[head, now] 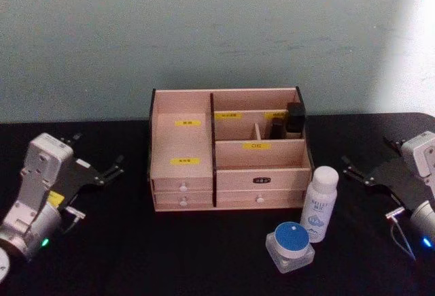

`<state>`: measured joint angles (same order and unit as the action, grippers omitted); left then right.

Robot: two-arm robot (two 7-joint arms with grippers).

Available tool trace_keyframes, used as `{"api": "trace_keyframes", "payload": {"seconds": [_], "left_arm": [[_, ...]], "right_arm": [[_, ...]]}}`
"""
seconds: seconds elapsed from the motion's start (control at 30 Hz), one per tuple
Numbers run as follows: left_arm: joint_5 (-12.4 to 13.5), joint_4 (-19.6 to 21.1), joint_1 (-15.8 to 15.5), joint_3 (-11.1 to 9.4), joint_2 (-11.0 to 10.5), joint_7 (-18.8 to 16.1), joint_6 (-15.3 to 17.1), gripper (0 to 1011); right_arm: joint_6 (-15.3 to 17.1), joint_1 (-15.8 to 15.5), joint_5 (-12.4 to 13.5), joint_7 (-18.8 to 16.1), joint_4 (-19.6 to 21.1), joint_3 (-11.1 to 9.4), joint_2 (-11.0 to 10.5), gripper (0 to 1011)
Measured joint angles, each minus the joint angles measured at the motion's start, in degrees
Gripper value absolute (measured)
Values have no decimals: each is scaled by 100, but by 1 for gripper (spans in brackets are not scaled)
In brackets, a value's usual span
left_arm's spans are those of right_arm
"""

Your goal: Pick up the facial cleanser and watermelon frost from the table and place them into the tiered storage box.

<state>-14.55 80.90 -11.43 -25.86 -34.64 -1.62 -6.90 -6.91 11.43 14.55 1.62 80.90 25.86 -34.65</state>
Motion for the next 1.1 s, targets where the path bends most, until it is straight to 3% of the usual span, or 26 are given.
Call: {"api": "trace_keyframes", "payload": {"seconds": [1.1], "left_arm": [[0, 0, 0, 0, 0, 0, 0, 1001]], "right_arm": [[0, 0, 0, 0, 0, 0, 0, 1002]]}}
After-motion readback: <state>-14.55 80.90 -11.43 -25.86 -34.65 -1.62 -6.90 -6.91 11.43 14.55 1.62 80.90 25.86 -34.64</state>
